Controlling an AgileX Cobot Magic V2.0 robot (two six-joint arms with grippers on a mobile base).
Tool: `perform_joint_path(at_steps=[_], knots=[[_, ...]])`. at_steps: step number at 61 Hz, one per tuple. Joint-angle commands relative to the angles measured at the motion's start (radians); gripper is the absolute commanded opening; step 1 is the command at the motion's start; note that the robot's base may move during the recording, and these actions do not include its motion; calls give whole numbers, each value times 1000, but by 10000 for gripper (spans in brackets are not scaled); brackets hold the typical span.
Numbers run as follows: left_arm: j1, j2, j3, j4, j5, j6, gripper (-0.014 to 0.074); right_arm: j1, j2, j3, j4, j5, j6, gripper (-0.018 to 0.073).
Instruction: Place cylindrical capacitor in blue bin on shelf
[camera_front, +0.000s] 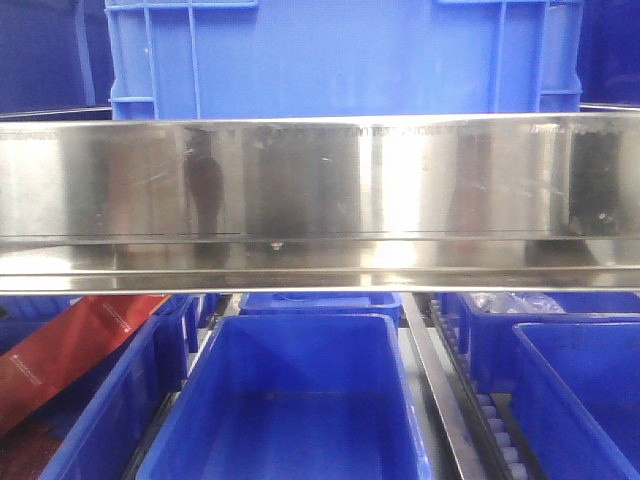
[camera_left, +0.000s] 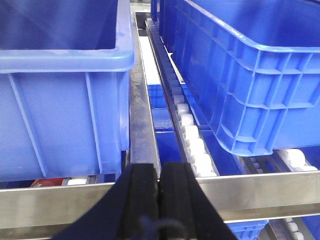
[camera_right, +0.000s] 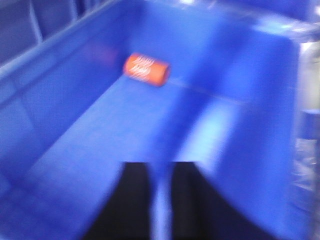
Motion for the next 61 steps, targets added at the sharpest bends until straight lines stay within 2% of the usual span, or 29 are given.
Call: perform_joint_path(at_steps=[1,13,20,43,53,61], knots=[[-1,-5,1,-8,-7,-6,-102,-40,-100,87,-15,-42,3,-88],[-1,-5,1,-8,-17,-6,-102,-125,-356,354,-17,-139,3,-114],[-1,-5,1,-8,-45,-6,-102,-144,-500,506,-34,-192,3,-114],[-1,-5,5,-2,-106,-6,-102,-148,-987,1055,-74,-377,3,-114],[-1,-5,5,-2,-108,-6,-102,-148,-1182,1219,-74,-444,3,-114],[-1,-5,5,-2,-108,-6,-102,-148,-1293,1286,-74,-477,3,-114]])
